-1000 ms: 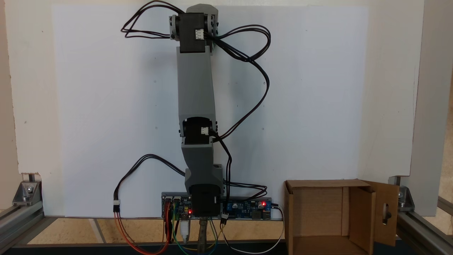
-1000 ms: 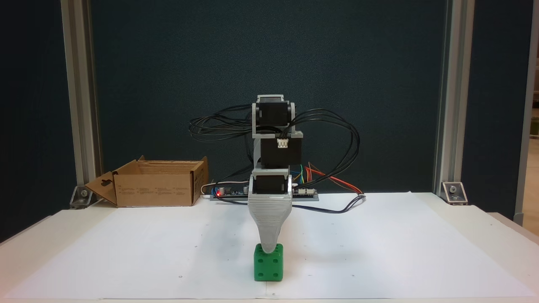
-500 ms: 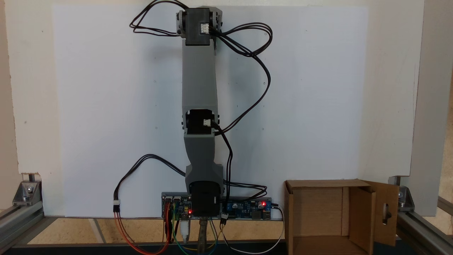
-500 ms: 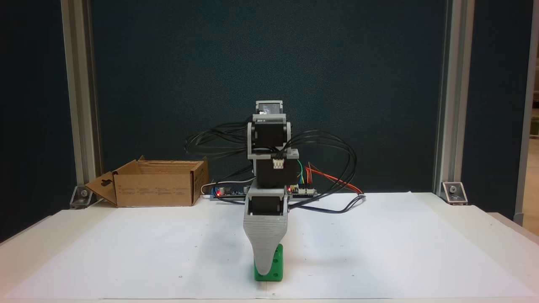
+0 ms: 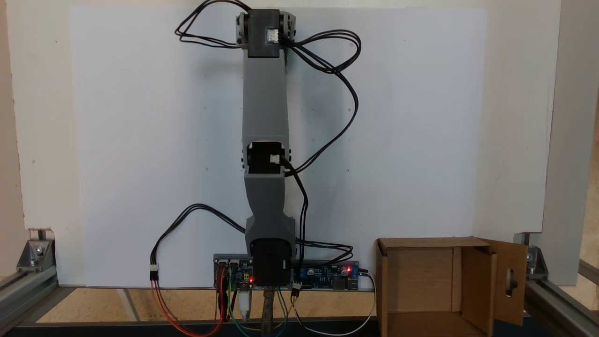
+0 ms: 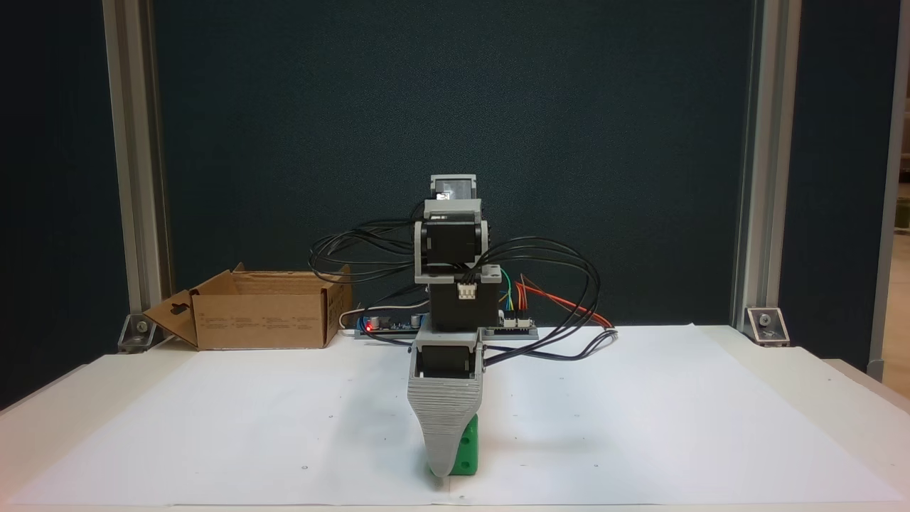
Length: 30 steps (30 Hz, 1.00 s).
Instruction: Grasp a green dice and put it in the bin.
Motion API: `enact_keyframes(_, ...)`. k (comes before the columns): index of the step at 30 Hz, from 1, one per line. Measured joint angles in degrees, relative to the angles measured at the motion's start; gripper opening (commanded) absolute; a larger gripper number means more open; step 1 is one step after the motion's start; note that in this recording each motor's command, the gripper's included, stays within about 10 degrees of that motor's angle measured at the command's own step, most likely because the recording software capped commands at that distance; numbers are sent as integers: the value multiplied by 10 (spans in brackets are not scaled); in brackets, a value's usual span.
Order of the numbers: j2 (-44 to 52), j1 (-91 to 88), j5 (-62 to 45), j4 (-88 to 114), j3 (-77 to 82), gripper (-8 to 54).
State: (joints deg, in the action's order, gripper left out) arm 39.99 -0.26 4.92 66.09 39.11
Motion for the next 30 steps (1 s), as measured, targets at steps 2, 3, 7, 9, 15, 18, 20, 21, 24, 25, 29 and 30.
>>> enact_keyframes(2,-4,1,0,-1,0,422)
enact_keyframes(3,-5,0,0,-1,0,420)
enact_keyframes(7,-5,2,0,-5,0,415)
enact_keyframes(9,-6,2,0,-5,0,413)
enact_keyframes(15,-9,3,0,-5,0,365)
enact_keyframes(18,-9,3,0,-9,0,364)
enact_keyframes(20,-11,3,0,-9,0,335)
enact_keyframes(21,-11,3,0,-9,0,316)
enact_keyframes(24,-11,2,0,-10,0,308)
enact_keyframes(25,-11,2,0,-10,0,308)
enact_keyframes(29,-11,0,1,-10,0,308)
enact_keyframes(30,-11,-1,4,-10,0,280)
